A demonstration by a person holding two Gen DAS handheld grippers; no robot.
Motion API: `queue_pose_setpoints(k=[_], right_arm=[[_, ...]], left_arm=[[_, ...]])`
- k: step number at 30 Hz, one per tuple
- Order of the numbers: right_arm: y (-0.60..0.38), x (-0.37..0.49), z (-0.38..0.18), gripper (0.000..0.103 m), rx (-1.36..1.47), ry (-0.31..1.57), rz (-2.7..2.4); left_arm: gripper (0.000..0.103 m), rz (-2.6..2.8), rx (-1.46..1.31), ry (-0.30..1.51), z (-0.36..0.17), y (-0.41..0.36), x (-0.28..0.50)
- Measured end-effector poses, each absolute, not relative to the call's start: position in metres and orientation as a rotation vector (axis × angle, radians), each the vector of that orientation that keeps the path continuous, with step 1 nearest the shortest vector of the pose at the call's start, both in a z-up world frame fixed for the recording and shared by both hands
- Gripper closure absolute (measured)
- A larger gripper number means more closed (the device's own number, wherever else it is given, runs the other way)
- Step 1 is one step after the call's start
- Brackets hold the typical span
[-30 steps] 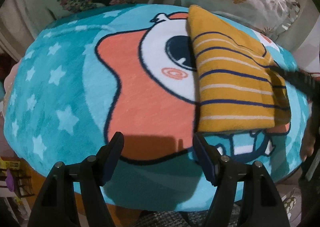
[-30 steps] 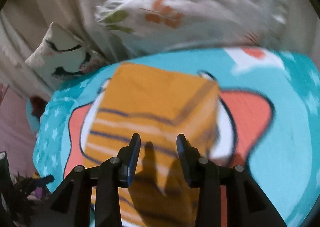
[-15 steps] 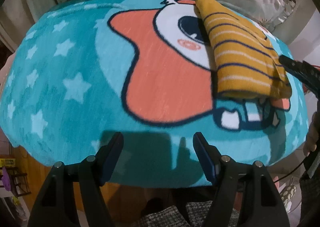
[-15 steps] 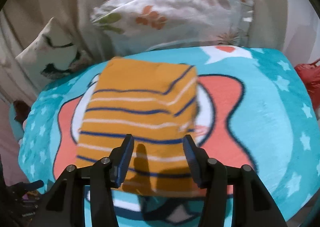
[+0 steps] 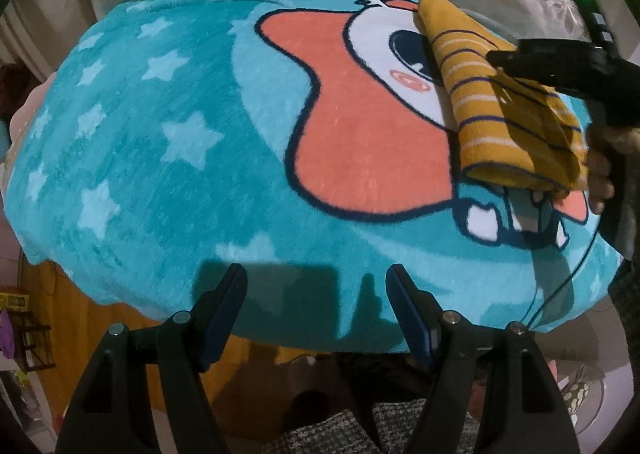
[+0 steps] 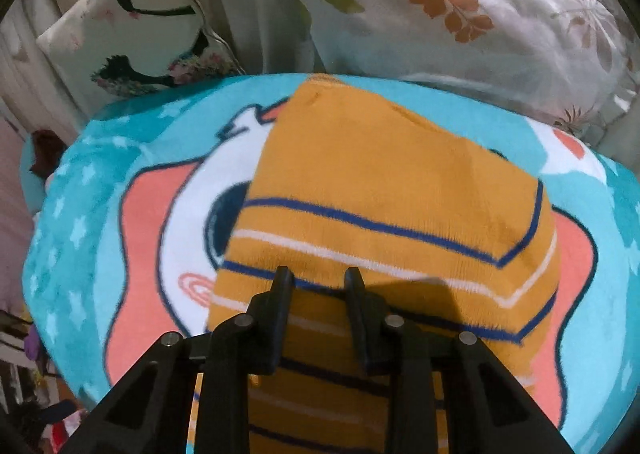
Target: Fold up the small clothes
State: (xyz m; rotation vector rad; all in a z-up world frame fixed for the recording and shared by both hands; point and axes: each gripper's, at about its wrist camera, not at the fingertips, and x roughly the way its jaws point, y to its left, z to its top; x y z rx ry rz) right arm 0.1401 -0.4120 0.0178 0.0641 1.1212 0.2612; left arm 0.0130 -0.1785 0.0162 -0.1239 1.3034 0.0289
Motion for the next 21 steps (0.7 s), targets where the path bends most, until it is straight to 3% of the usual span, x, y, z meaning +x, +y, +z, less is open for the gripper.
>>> queue_pose_setpoints(k=[5, 9, 15, 21], right_arm=[[-0.452, 0.134, 0.033, 0.073, 0.152, 1.037, 0.206], [-0.473, 0.136, 0.001, 0.073, 0.161, 1.120, 0.222], [-0.488, 0.142, 0.015, 0.072, 0.164, 1.088, 0.289], [-0.522, 0.167, -0.008, 0.072, 0.192, 1.153, 0.263]], left_arm=[[0.032, -0.009, -0.127, 1.280, 0.020, -0.197, 0.052], [0.032, -0.067, -0.135, 1.247, 0.023, -0.230, 0.095], [0.032, -0.111, -0.067, 1.161, 0.020, -0.281, 0.162], [0.028, -0.130, -0.040, 1.278, -0.011, -0.309, 0.203]])
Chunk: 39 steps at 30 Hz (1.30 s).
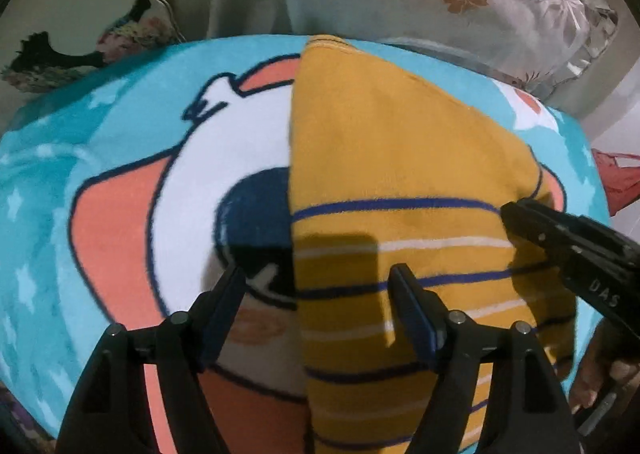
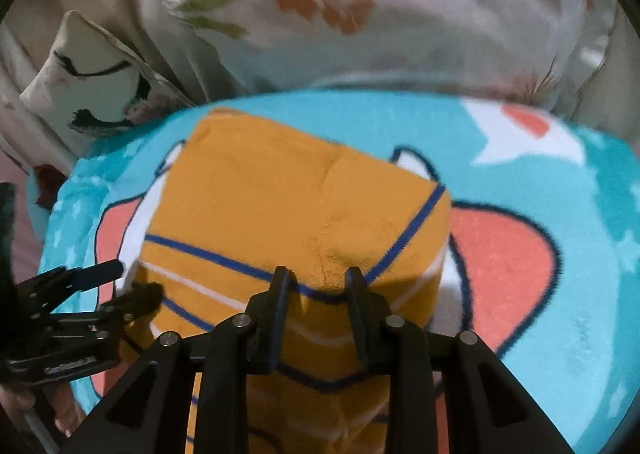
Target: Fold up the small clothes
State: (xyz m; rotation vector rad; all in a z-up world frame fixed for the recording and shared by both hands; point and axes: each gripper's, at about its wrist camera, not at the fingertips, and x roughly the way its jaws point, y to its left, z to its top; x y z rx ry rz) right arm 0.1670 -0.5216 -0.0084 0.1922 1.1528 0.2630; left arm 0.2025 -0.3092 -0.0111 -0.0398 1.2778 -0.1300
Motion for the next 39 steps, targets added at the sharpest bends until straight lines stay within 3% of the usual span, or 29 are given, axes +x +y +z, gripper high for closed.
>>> queue_pose_setpoints(k=[6, 13, 21, 27, 34, 39], right_arm=[[-0.545, 0.183, 0.008, 0.071, 0.268, 1.089, 0.283], [-0.558, 0.226, -0.030, 0.069, 0.326, 1.195, 0.251], [-0.557, 0.180, 0.017, 0.068, 0.230, 1.086, 0.267], [-0.545, 0.169, -0.018, 0.066, 0.169, 1.169, 0.270], [-0.551, 0.126, 0.027, 0.066, 0.208, 1.065, 0.283], [-0.539, 0.103, -0.013, 0.062, 0.195, 1.171, 0.286]], left_arm=[[0.028, -0.127, -0.146, 1.208, 0.010, -0.299, 0.232], [0.028, -0.097, -0.035, 1.301, -0.020, -0.314, 0.287], [0.028, -0.102, -0.073, 1.228, 0.012, -0.303, 0.248], [0.026, -0.091, -0.075, 1.273, -0.001, -0.307, 0.250], [0.026, -0.106, -0.099, 1.200, 0.026, -0.288, 0.192], [0.025, -0.115, -0.105, 1.297, -0.008, -0.288, 0.175]])
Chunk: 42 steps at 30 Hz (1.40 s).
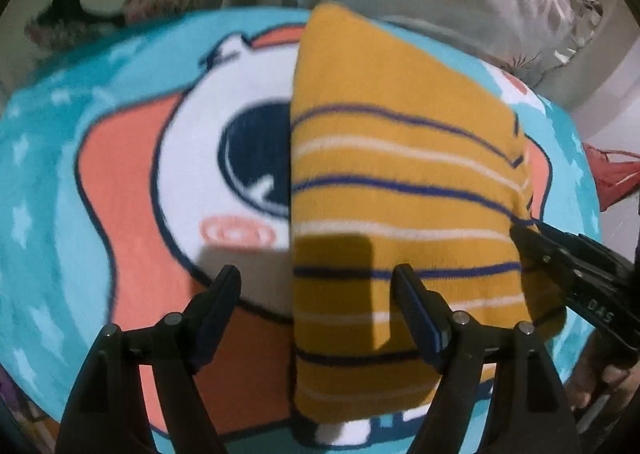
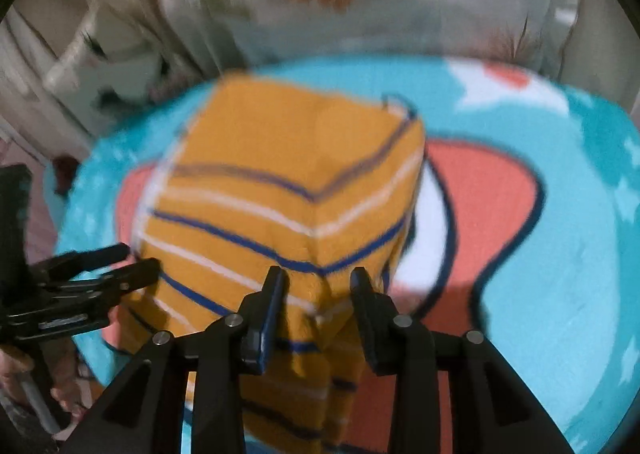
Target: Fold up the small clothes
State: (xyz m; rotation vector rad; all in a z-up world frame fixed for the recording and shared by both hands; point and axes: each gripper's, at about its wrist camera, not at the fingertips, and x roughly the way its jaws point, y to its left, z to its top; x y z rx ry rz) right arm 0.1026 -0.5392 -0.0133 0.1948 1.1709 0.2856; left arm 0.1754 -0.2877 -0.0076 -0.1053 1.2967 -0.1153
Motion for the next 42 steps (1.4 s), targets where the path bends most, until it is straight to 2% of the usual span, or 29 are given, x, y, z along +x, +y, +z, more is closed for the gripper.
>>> queue_pose_setpoints(k=[4, 7, 12, 15, 22, 31, 34, 37, 42], right_arm=[[-0.547, 0.091, 0.010, 0.061, 0.256, 1.122, 0.240], [-0.540, 0.069, 0.028, 0.060, 0.209, 1.066, 0.226], [-0.530, 0.061, -0.010, 0.059, 0.222, 1.187, 0.205], [-0.538, 0.053, 0.002, 0.059, 0.314, 1.142, 0.184], [-0.530, 0.020, 0.016, 0.059, 0.308, 1.118, 0.101], [-0.506, -0.023, 0.023, 0.051, 0.298, 1.092, 0.026], [-0.498, -0.037, 0.029, 0.051, 0.305, 1.075, 0.018], [-0.486, -0.049, 0.034, 0.051, 0.288, 1.071, 0.018], [-0.471, -0.064, 0.039, 0.051, 0.260, 1.064, 0.010]], left_arm=[[0.025, -0.112, -0.085, 1.249, 0.013, -0.285, 0.163], [0.025, -0.115, -0.105, 1.264, 0.008, -0.280, 0.152], [0.025, -0.138, -0.110, 1.290, -0.001, -0.277, 0.139], [0.025, -0.145, -0.065, 1.230, 0.015, -0.279, 0.126], [0.025, -0.156, -0.020, 1.169, 0.038, -0.267, 0.092], [0.024, -0.139, 0.054, 1.104, 0.058, -0.243, 0.044], [0.024, -0.115, 0.072, 1.047, 0.070, -0.236, 0.029], [0.017, -0.069, 0.088, 0.948, 0.087, -0.227, 0.012], [0.014, 0.008, 0.124, 0.789, 0.114, -0.215, -0.015]])
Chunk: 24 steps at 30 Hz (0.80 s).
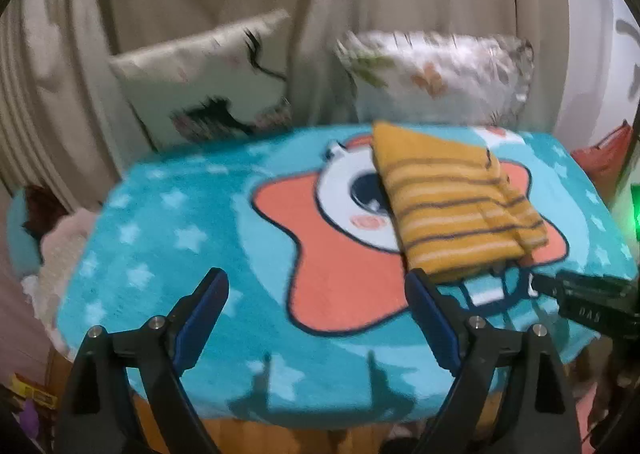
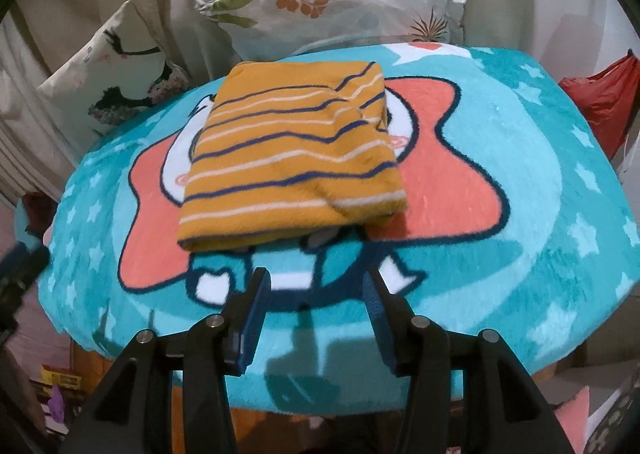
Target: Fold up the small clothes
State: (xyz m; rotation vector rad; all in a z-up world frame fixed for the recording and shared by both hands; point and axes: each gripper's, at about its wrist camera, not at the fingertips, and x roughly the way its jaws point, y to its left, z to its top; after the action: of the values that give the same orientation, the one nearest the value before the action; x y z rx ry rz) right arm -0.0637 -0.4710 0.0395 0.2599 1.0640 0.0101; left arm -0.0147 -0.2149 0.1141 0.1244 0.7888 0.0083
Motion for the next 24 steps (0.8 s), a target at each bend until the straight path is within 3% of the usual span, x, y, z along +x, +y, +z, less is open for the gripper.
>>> queue_pose_setpoints(k=[2, 4, 9, 16, 24], right_arm=[[-0.468, -0.069, 0.040, 0.051, 0.262, 1.062, 0.005], [-0.465, -0.075, 0.042, 0.051, 0.268, 1.058, 0.004], [-0.453, -0.087, 0.052, 0.051, 0.256, 1.032, 0.019], [-0.434, -0.099, 0.063, 0.051, 0.213, 1.011, 0.038], [-0.428, -0.111, 0.064, 0.050, 0.194, 1.012, 0.025]], left_arm=[[0.011, 0.006, 0.111, 0.739, 0.126, -0.209, -0.025], [0.002, 0.024, 0.099, 0.683, 0.139, -0.204, -0.036], [0.000, -0.019, 0.018, 0.573, 0.168, -0.193, -0.061], [0.000, -0.075, 0.015, 0.616, 0.176, -0.196, -0.060], [0.000, -0.109, -0.016, 0.773, 0.144, -0.202, -0.067]])
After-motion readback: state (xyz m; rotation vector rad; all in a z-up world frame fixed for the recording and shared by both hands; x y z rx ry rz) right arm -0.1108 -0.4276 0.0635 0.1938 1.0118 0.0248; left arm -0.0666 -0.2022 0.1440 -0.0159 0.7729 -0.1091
